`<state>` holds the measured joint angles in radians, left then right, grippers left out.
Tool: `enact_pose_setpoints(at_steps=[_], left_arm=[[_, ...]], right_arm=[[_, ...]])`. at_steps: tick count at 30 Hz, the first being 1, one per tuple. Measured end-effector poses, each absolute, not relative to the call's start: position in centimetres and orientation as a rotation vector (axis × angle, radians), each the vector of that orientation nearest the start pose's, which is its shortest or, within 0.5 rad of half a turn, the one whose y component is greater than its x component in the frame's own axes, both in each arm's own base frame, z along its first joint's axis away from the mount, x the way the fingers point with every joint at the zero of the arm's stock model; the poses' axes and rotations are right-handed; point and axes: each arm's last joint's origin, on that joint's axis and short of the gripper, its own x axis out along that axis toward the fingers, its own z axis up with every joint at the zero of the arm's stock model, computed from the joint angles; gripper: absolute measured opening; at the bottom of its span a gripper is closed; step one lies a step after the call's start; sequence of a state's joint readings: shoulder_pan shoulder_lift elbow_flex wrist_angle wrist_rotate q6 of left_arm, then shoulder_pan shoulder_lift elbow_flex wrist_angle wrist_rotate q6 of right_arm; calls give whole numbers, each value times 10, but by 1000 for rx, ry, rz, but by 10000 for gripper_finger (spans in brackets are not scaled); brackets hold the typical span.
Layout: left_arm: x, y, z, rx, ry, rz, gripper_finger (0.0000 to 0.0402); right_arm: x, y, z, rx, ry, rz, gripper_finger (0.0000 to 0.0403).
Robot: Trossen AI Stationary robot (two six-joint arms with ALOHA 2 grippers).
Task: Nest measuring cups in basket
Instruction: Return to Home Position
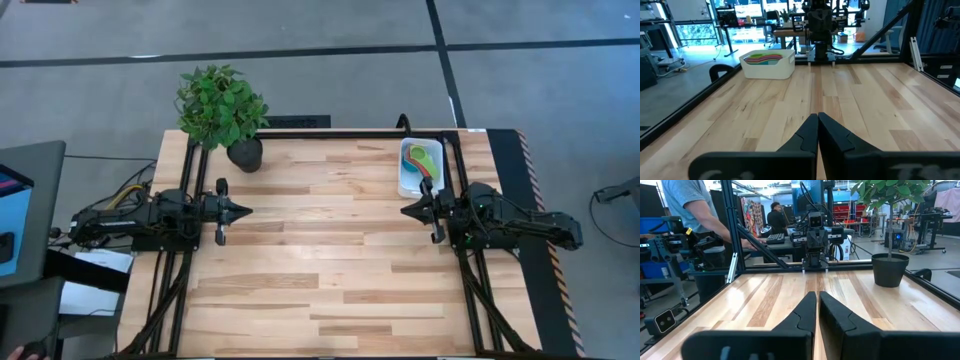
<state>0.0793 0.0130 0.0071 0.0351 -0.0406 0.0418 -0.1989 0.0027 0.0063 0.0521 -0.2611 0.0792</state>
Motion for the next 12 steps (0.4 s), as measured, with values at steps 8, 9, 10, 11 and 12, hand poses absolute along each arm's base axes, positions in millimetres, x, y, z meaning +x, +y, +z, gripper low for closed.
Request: enact_pose_setpoints(at_steps=[8,9,10,11,12], left_arm=[[98,9,168,41,-27,121,0],[98,9,168,41,-27,121,0],[98,9,168,41,-27,121,0],[98,9,168,43,-27,121,0],[98,9,168,43,-27,120,0]], right_arm=[[96,-12,170,66,-52,64,42],[96,-12,170,66,-52,64,42],[96,-12,170,66,-52,64,43],[96,-12,170,66,-52,64,43],[96,-12,170,66,-52,64,44]])
